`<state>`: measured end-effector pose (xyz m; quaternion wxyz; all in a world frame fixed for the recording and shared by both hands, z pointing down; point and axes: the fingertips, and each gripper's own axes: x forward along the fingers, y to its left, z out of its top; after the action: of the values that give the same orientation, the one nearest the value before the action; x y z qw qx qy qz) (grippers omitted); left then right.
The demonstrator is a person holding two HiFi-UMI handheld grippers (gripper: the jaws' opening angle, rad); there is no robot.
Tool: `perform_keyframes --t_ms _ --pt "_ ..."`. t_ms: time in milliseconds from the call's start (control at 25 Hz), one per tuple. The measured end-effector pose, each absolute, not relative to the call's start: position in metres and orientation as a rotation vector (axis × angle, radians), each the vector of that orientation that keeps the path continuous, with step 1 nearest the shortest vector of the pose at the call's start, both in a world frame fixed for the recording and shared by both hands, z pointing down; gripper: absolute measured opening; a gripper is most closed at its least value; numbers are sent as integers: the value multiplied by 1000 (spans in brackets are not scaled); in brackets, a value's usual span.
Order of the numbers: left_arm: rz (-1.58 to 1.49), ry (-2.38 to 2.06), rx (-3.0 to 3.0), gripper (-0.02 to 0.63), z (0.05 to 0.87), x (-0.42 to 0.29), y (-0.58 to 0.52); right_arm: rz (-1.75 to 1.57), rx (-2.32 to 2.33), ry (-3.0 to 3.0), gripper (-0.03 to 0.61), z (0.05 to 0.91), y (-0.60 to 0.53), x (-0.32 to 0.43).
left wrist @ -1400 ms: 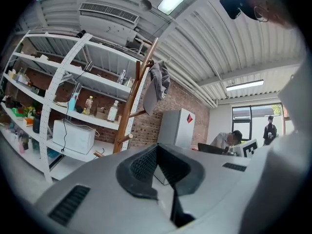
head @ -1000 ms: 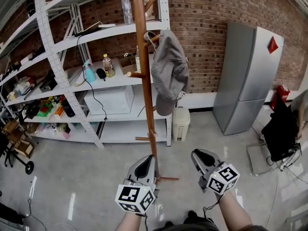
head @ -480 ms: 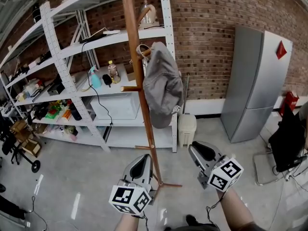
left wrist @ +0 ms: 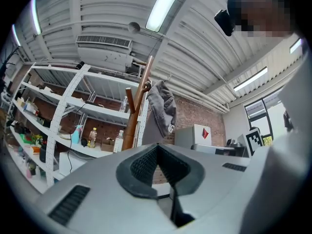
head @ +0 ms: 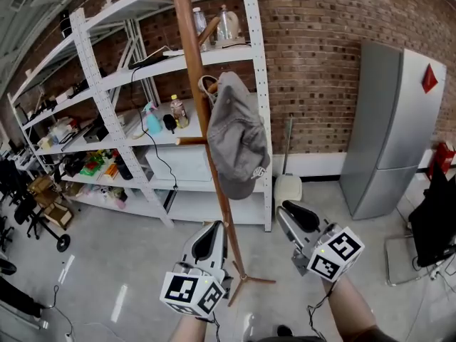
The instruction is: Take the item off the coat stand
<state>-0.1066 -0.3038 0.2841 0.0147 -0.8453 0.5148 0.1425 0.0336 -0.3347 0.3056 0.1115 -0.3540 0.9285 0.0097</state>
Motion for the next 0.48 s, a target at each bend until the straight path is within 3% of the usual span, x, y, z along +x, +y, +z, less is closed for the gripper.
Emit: perform_keyframes --t_ms 120,480 --pt "440 1584 -2588 8 270 -102 -305 50 -994 2716 57 292 -339 35" --pt "437 1557 -2535 8 238 -97 -315 125 -885 2718 135 246 -349 27"
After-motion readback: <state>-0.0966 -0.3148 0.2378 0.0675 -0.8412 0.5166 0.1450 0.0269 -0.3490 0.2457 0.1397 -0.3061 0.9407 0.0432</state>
